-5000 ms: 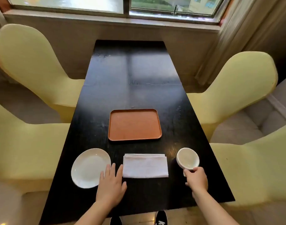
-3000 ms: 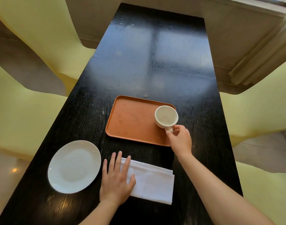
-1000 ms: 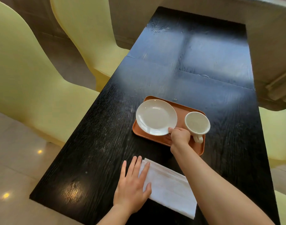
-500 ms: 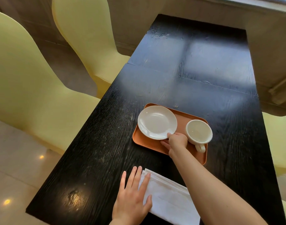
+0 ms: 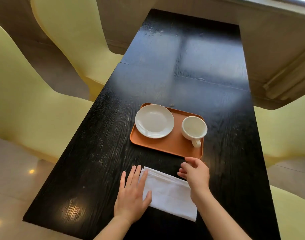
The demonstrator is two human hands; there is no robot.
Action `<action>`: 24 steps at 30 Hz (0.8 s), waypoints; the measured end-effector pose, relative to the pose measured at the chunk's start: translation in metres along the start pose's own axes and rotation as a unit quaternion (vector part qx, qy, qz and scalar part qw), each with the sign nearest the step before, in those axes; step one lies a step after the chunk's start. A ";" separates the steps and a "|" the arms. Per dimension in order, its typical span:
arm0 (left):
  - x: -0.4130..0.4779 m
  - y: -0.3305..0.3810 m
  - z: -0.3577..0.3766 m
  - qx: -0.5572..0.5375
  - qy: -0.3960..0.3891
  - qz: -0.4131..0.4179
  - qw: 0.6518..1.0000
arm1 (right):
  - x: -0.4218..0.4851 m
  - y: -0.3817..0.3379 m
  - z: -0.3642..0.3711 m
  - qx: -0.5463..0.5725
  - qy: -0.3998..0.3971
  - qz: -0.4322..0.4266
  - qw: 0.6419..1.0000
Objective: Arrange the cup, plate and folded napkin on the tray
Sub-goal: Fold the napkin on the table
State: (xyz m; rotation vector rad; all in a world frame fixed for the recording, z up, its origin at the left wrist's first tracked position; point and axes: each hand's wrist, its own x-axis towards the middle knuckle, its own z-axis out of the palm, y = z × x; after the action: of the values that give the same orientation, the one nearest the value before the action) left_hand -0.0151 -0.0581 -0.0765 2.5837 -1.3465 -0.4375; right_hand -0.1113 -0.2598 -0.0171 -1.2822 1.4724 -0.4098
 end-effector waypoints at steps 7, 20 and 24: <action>-0.004 0.009 -0.025 -0.117 0.017 -0.110 0.987 | -0.046 0.069 -0.068 -0.150 0.070 0.014 0.986; 0.016 0.017 -0.031 -0.225 -0.043 -0.315 0.921 | -0.060 0.079 -0.056 -0.261 0.054 0.031 0.963; 0.016 0.015 -0.027 -0.239 -0.045 -0.335 0.910 | -0.061 0.079 -0.054 -0.254 0.040 0.030 0.966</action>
State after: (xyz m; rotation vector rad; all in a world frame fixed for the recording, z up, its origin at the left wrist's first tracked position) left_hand -0.0084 -0.0782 -0.0491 2.5262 -0.2506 -0.8674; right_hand -0.2061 -0.1996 -0.0318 -1.6279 1.7492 -0.0376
